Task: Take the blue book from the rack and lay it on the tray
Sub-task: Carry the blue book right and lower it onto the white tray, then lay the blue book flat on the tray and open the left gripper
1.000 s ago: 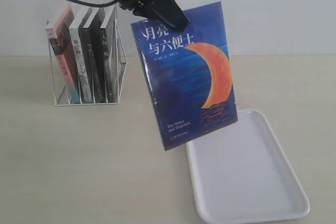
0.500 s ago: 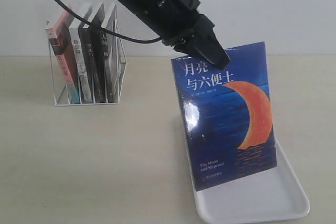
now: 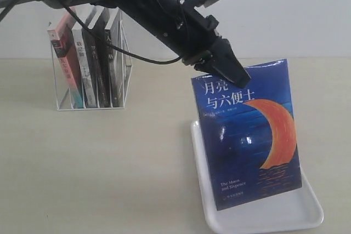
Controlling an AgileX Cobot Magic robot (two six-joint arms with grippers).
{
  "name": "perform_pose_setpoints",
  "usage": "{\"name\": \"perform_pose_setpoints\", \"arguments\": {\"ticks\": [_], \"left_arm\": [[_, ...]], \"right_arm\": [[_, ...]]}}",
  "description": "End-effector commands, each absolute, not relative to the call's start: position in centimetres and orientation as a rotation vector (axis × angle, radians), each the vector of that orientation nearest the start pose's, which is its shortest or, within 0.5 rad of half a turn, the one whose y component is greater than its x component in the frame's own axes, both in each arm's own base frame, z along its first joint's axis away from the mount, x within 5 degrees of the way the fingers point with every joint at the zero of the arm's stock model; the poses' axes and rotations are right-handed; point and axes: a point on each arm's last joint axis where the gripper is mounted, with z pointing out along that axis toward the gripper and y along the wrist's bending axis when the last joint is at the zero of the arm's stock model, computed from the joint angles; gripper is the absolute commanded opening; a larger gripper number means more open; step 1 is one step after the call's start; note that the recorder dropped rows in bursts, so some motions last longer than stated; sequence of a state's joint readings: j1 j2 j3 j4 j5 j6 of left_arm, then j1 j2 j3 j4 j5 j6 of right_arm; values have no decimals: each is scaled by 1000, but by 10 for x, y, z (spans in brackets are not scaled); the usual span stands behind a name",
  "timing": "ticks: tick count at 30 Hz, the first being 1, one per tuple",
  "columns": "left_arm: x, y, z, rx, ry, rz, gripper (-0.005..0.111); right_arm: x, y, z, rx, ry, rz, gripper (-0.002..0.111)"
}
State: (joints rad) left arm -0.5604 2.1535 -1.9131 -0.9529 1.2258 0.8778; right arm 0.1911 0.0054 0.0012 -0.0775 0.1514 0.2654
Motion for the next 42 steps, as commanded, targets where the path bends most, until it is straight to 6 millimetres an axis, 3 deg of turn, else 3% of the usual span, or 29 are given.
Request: {"name": "perform_pose_setpoints", "arguments": {"ticks": [1,8,16,33,36,42], "left_arm": [[352,-311,269,1423,2073,-1269,5],[351,-315,260,1477,2057,-1245,5],[348,-326,235,1537,2091,-1238,5],[350,-324,231,1589,2070,-1186,5],[350,-324,231,1587,2070,-1185,12],[351,-324,231,1572,2068,-1173,39]], "right_arm": [[56,9,200,5,1636,275,0],[56,9,200,6,1636,277,0],[56,9,200,6,1636,277,0],[56,10,200,6,1630,278,0],[56,10,200,6,1630,278,0],[56,10,200,6,1630,278,0]]}}
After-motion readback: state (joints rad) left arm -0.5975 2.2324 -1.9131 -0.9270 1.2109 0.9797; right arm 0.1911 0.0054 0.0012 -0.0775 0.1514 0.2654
